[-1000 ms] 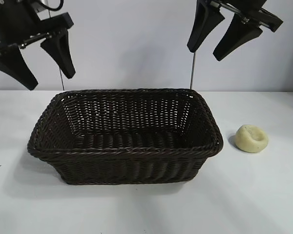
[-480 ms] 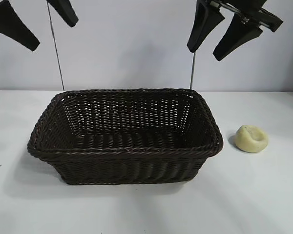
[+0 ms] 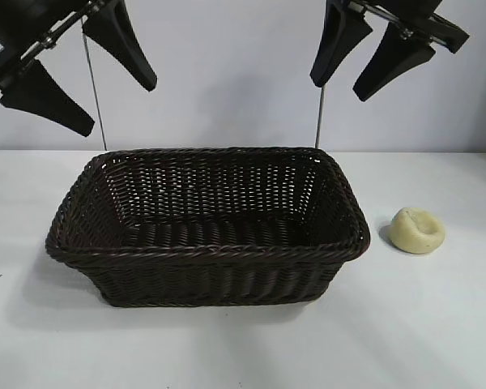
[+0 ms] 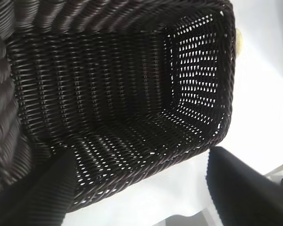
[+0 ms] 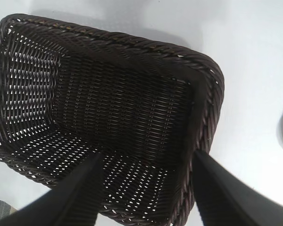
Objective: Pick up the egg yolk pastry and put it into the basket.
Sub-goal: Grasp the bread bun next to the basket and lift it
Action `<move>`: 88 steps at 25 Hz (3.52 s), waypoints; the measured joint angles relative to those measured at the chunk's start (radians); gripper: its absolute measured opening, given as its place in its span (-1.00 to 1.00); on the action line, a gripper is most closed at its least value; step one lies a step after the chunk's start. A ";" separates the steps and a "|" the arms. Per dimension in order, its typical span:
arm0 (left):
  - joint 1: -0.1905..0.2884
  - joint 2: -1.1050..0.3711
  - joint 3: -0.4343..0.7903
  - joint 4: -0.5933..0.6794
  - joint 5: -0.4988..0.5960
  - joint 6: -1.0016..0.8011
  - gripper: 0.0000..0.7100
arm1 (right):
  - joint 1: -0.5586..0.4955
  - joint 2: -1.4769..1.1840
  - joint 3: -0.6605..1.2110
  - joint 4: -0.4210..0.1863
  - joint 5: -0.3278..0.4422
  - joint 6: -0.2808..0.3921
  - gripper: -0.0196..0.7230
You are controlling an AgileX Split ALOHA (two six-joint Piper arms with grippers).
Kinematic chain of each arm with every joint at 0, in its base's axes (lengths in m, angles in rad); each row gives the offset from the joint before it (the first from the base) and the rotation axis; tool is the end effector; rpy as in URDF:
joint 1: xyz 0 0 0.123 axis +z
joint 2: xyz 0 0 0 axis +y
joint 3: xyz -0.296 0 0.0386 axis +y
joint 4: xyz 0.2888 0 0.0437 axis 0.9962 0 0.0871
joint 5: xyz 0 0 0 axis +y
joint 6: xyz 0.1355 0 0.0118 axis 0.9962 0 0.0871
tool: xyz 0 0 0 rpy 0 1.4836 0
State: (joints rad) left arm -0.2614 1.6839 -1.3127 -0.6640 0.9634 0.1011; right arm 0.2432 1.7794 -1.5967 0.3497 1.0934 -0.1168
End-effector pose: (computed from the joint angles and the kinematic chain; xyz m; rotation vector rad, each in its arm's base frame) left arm 0.3750 -0.1716 0.2425 0.0872 2.7431 -0.8881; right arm 0.4194 0.1467 0.2761 -0.3533 2.7188 0.5051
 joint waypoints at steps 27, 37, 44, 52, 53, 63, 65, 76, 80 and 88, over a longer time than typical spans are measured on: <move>0.000 0.000 0.000 0.000 -0.001 0.003 0.56 | -0.210 0.000 0.000 -0.157 0.063 0.030 0.17; 0.000 0.000 0.000 0.000 -0.001 0.004 0.56 | -0.257 0.021 0.000 -0.154 0.068 0.012 0.17; 0.000 0.000 0.000 0.000 -0.003 0.004 0.56 | -0.257 0.134 0.000 -0.143 0.068 0.011 0.54; 0.000 0.000 0.000 0.000 -0.013 0.005 0.56 | -0.257 0.261 0.000 -0.122 0.058 0.007 0.56; 0.000 0.000 0.000 0.000 -0.013 0.005 0.56 | -0.257 0.279 0.000 -0.121 0.054 0.007 0.56; 0.000 0.000 0.000 0.000 -0.014 0.005 0.56 | -0.257 0.411 0.000 -0.122 -0.002 0.008 0.58; 0.000 0.000 0.000 0.000 -0.014 0.005 0.56 | -0.257 0.420 0.000 -0.134 -0.023 0.024 0.58; 0.000 0.000 0.000 0.000 -0.014 0.005 0.56 | -0.257 0.424 -0.002 -0.157 -0.049 0.060 -0.29; 0.000 0.000 0.000 0.000 -0.014 0.005 0.56 | -0.257 0.424 -0.003 -0.157 -0.046 0.058 -0.55; 0.000 0.000 0.000 0.000 -0.014 0.005 0.56 | -0.257 0.362 -0.003 -0.137 -0.032 0.037 -0.61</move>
State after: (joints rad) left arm -0.2614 1.6839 -1.3123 -0.6640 0.9498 0.1062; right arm -0.0142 2.1414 -1.5996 0.2129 1.0611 -0.0798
